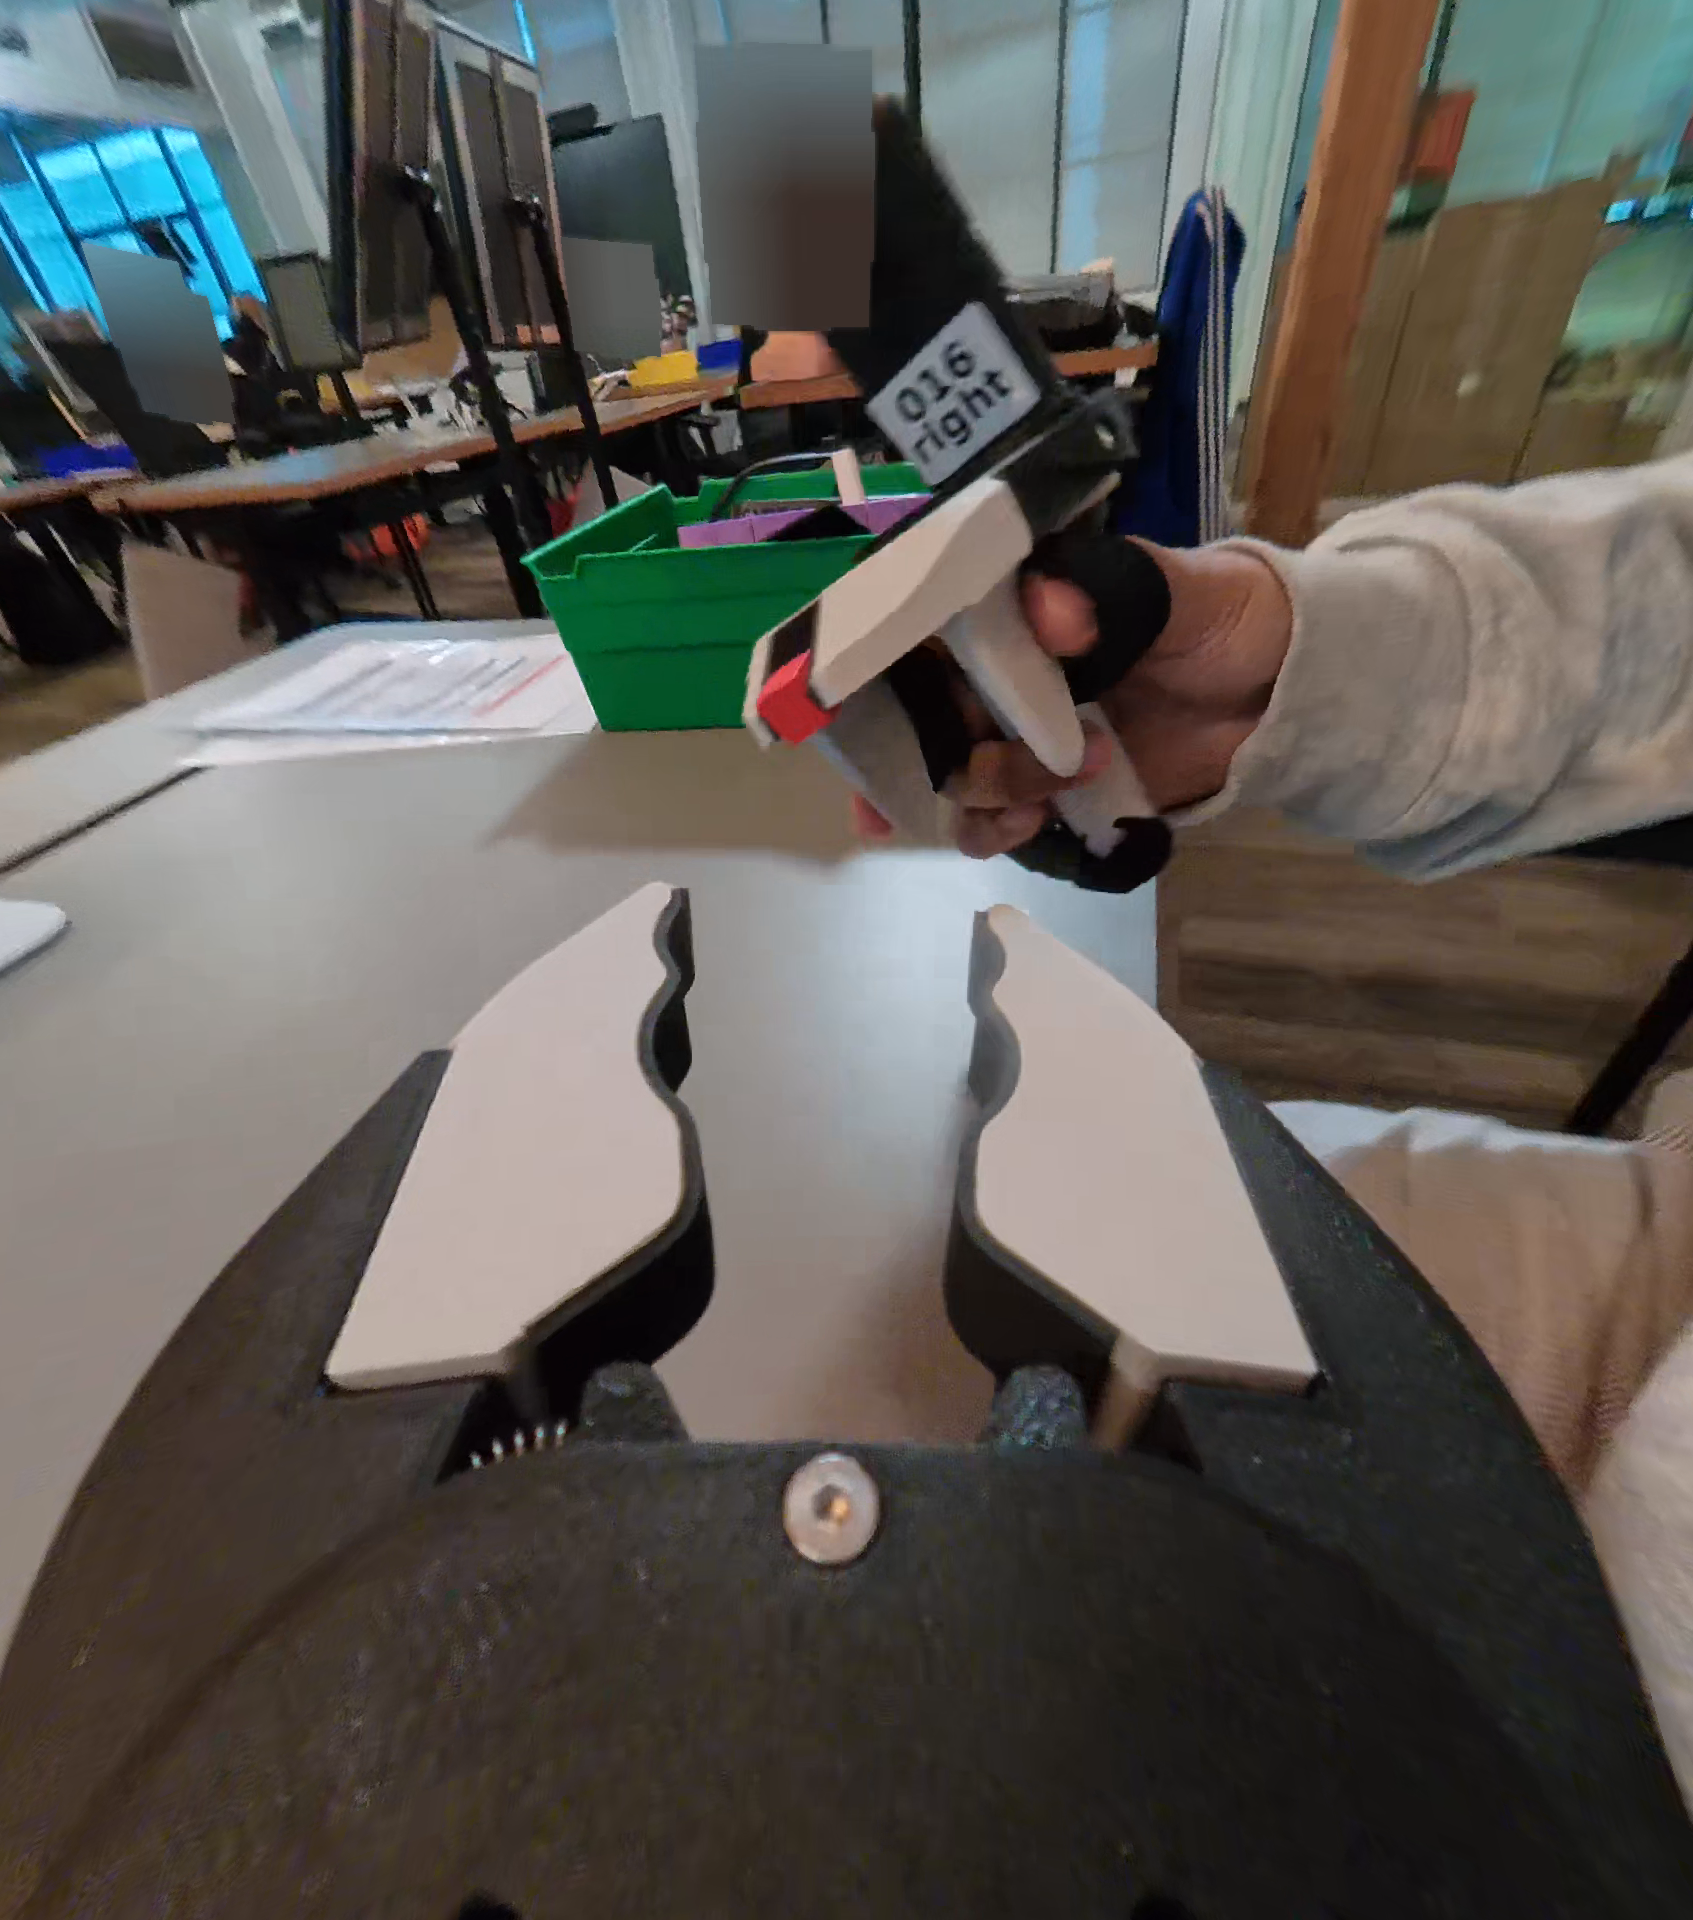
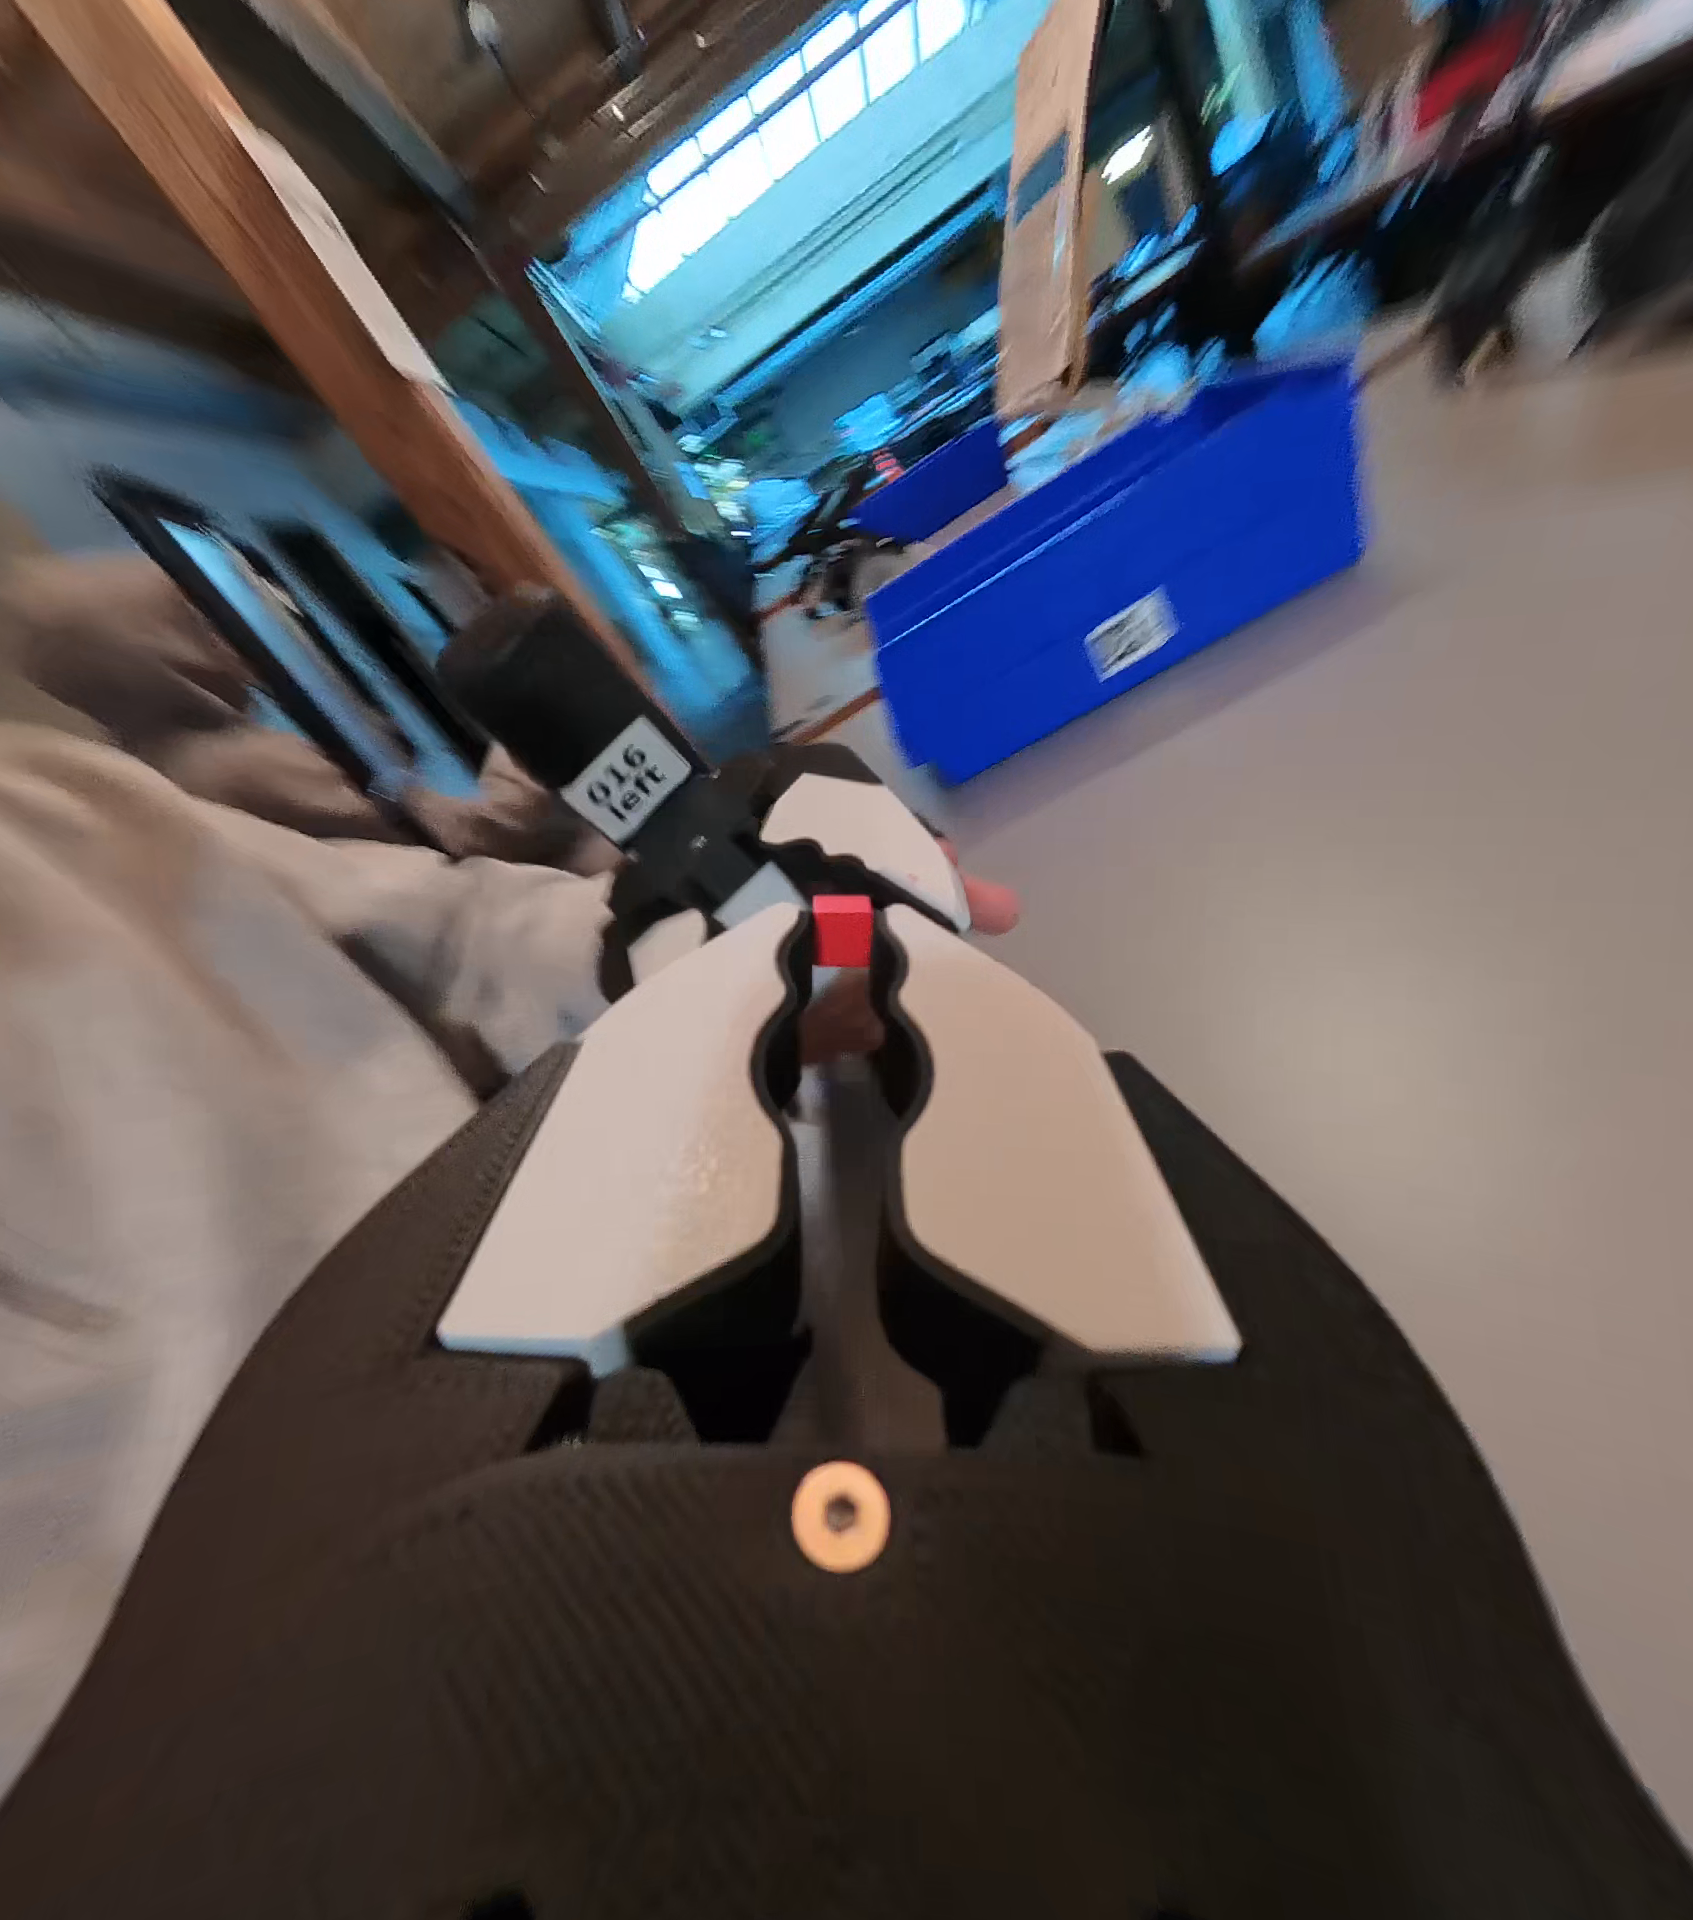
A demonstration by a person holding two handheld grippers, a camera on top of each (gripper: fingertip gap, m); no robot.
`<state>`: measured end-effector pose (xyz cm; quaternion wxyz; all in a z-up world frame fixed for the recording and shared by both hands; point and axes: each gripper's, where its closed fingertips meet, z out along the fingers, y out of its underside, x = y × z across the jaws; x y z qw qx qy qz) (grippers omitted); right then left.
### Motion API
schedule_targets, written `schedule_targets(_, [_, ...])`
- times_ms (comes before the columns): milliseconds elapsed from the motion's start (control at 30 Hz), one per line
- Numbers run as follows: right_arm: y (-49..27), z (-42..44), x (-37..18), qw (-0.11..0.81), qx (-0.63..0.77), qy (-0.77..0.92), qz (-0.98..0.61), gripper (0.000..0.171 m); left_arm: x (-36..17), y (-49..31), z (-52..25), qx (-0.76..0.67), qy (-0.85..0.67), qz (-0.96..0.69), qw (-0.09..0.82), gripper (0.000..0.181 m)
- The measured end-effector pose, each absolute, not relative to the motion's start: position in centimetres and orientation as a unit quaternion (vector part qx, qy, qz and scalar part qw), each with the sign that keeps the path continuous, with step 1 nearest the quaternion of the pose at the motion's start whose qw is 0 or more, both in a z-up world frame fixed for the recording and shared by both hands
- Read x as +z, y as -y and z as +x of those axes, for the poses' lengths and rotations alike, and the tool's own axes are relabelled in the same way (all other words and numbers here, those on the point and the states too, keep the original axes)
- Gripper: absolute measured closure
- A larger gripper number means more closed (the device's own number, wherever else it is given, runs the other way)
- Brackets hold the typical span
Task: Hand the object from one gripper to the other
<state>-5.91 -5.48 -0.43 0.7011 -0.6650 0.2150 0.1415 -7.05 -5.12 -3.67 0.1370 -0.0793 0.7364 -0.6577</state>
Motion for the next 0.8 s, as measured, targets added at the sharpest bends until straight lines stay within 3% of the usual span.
schedule_targets(267, [6.6,-7.8,3.6,0.756,0.030,-0.095,-0.647,0.161,-3.3,4.3,-5.9,-0.691,-0.705,-0.153,0.044,0.130])
schedule_targets(800, [8.0,-6.1,4.4,0.706,-0.052,-0.146,-0.691,0.161,-3.5,4.1,-5.7,-0.695,-0.699,-0.168,0.027,0.132])
